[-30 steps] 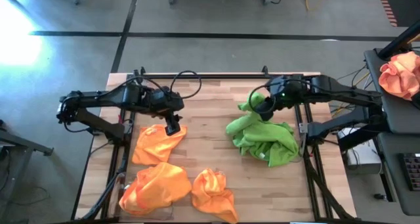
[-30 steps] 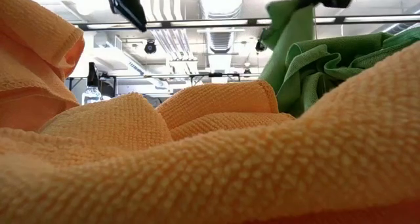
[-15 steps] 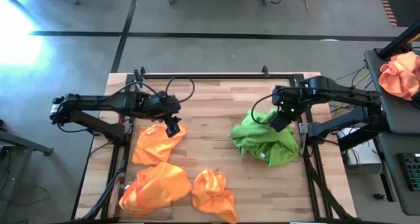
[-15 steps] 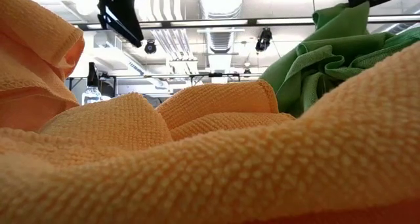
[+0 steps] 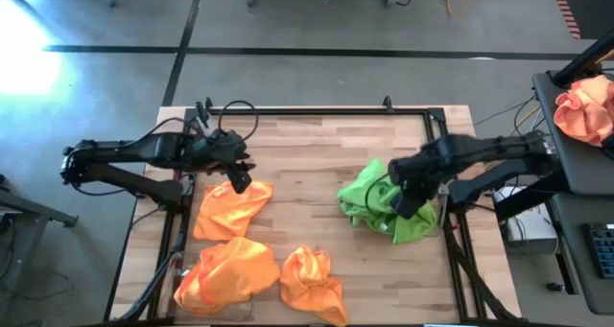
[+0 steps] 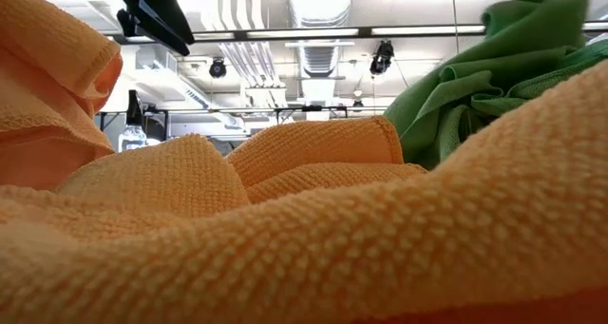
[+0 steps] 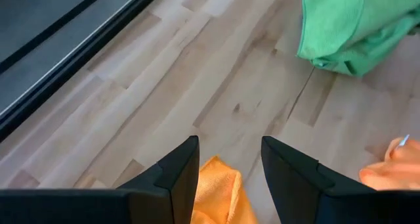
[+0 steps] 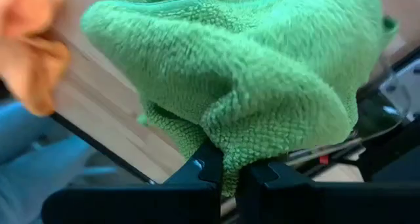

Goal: Sort microfiber towel by color & place in baskets
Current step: Put the green towel into the right transparent bin

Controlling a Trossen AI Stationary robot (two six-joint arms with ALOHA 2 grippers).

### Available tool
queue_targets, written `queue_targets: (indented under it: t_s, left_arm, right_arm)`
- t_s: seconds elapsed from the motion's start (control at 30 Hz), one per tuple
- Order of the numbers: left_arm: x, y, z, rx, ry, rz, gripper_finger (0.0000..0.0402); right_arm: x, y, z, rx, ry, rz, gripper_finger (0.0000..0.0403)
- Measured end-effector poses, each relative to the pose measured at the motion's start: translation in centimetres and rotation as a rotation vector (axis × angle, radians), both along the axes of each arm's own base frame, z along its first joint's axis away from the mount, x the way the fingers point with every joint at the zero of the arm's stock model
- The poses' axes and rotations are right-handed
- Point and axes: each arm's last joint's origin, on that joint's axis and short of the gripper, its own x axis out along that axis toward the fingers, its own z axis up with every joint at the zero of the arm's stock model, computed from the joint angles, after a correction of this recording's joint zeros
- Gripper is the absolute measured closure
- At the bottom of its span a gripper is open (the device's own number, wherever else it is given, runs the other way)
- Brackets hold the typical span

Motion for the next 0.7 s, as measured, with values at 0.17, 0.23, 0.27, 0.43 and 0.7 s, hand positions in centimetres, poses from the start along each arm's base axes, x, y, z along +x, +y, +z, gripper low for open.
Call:
queue_targets:
  t_s: [0.17, 0.23, 0.27, 0.43, 0.7]
  left_arm:
    - [-0.5, 0.0, 0.4, -0.007, -0.029, 0.01, 0.0253]
    - [-0.6, 0.0, 0.5, -0.009, -0.036, 0.013, 0.0253]
    - [-0.7, 0.0, 0.5, -0.009, -0.04, 0.013, 0.0253]
    - [-0.5, 0.0, 0.7, -0.008, -0.069, 0.013, 0.0253]
    - [-0.2, 0.0, 0.8, -0.008, -0.09, 0.013, 0.0253]
  right_arm:
    - [0.1, 1.9, -2.7, 0.017, 0.136, 0.059, 0.039]
    - [0.0, 2.5, -3.8, 0.016, 0.185, 0.085, 0.039]
    - [0.0, 2.8, -4.2, 0.012, 0.201, 0.096, 0.039]
    - [-0.2, 3.2, -5.0, 0.003, 0.237, 0.12, 0.039]
    - [-0.2, 3.1, -5.1, -0.036, 0.219, 0.128, 0.039]
